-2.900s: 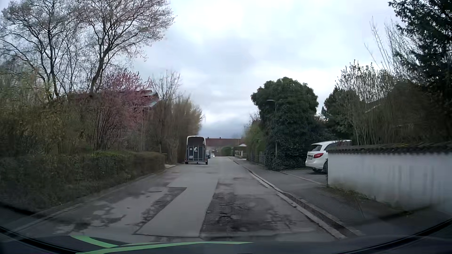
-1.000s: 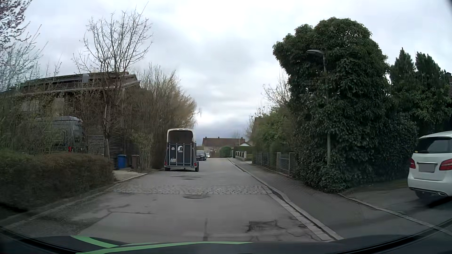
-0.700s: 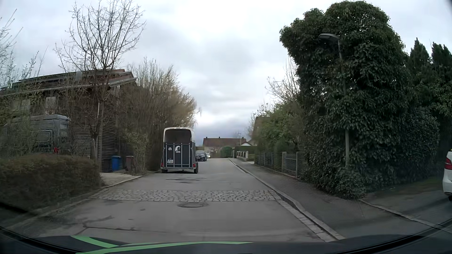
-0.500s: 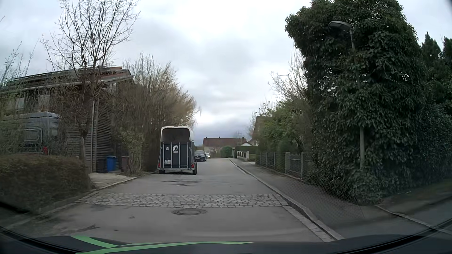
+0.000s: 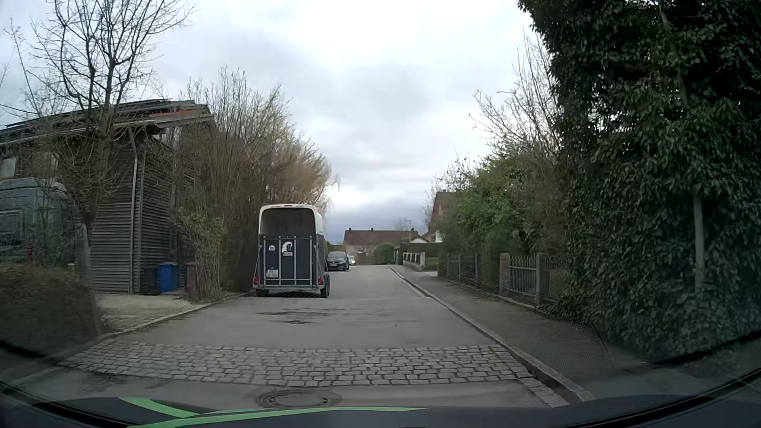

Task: Follow the waypoints while adhering to traffic rules and regulations

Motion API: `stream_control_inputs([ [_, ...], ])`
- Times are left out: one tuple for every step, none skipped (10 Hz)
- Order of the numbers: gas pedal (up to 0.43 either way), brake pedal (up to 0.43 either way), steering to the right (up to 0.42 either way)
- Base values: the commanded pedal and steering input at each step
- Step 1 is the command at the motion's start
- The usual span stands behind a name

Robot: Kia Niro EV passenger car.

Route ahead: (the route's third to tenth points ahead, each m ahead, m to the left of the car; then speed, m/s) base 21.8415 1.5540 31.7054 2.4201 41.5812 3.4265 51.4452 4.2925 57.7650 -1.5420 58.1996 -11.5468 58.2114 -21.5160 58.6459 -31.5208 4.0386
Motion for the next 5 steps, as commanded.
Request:
stream_control_inputs([
  [0.000, 0.000, -0.008],
  [0.000, 0.000, -0.004],
  [0.000, 0.000, -0.003],
  [0.000, 0.000, -0.005],
  [0.000, 0.000, -0.005],
])
